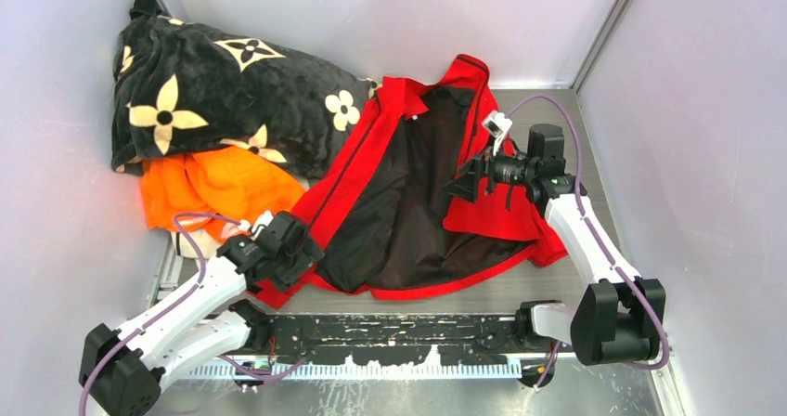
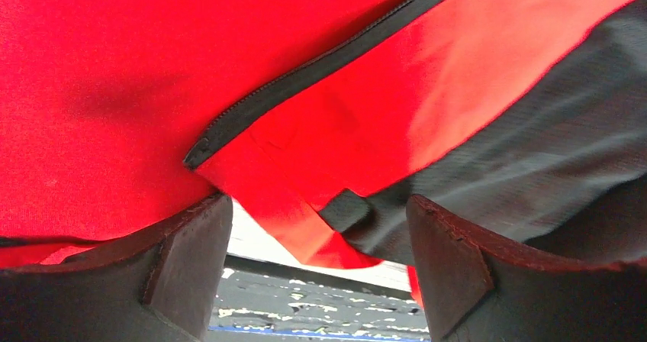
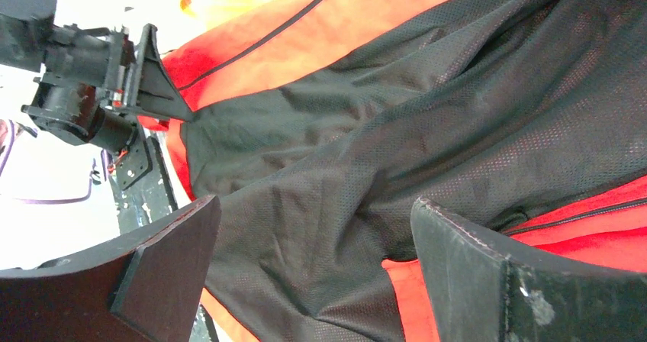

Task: Zip up the jacket
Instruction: Flatten out the jacket at the center of the board.

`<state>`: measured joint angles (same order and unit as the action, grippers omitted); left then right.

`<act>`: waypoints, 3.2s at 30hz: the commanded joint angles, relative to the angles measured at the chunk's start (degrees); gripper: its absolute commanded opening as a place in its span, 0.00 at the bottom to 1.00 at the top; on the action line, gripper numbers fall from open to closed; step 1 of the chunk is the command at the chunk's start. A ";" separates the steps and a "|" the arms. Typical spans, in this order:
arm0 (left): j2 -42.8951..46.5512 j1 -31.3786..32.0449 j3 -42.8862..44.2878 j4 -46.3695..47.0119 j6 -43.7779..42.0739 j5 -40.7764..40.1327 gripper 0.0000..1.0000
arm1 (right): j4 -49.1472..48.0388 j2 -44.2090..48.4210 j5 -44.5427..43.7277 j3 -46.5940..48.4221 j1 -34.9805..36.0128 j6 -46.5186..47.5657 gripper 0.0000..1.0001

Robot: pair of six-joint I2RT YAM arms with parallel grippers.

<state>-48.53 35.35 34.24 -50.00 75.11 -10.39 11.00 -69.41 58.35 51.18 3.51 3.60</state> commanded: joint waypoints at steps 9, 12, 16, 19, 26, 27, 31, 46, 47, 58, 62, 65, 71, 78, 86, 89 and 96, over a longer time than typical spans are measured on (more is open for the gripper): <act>5.41 1.03 -7.16 11.76 -1.34 -0.63 0.74 | 1.84 -0.71 2.67 3.40 -0.18 2.93 1.00; 9.13 1.04 -10.83 15.39 -1.32 -1.11 0.64 | 2.33 -0.89 2.88 3.64 -0.22 3.16 1.00; 13.56 1.11 -13.21 18.12 -4.35 -1.16 0.29 | 2.78 -0.91 3.10 3.83 -0.24 3.35 1.00; 18.53 1.04 -12.43 19.02 -11.66 -1.47 0.00 | 3.14 -0.85 3.10 3.92 -0.25 3.54 1.00; 18.27 1.10 -2.18 23.99 -35.42 6.32 0.00 | 4.38 0.06 -6.43 6.20 -2.06 0.73 1.00; 15.21 1.32 -0.36 25.62 -38.20 11.01 0.00 | 3.68 0.10 -9.01 6.43 -2.67 -1.24 1.00; -1.07 9.47 8.86 27.77 -48.19 16.58 0.00 | 0.72 0.05 -15.62 6.20 -7.76 -7.49 1.00; -48.70 46.98 35.43 6.96 -64.77 -0.58 0.12 | -0.87 -2.01 -14.63 5.62 -14.41 -12.69 1.00; -47.01 47.00 34.58 7.86 -64.05 -2.27 0.10 | -0.75 -2.37 -14.30 5.74 -14.47 -12.77 1.00; -32.83 46.92 29.00 14.89 -62.91 7.07 0.49 | 0.42 -3.67 -9.71 6.39 -14.45 -12.21 1.00; -23.55 46.30 25.68 19.75 -60.47 2.87 0.70 | 0.66 -3.37 -9.27 6.26 -14.45 -10.99 1.00; -14.87 42.48 20.35 28.01 -58.34 3.08 0.87 | 1.13 -3.01 -8.76 6.31 -14.41 -9.62 1.00; -5.62 26.20 10.68 46.37 -46.96 13.57 0.96 | 3.16 -0.76 -10.74 6.23 -14.43 -4.79 1.00; -13.48 8.63 25.74 32.89 -44.87 24.39 0.96 | 4.45 0.30 -12.74 5.85 -14.47 -0.03 1.00; -20.21 2.90 37.24 26.53 -50.36 25.30 0.98 | 5.05 0.38 -10.93 5.96 -14.47 1.11 1.00; -22.87 1.51 37.92 28.24 -51.92 24.43 0.99 | 4.98 0.15 -10.65 5.66 -14.46 1.68 1.00; -31.26 -1.90 43.67 26.23 -59.66 23.94 1.00 | 5.13 -1.37 -7.85 4.60 -15.26 4.57 1.00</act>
<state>-77.25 35.22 73.30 -22.52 21.19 13.61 17.28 -70.76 47.59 55.29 -11.16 4.99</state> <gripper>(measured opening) 0.994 0.996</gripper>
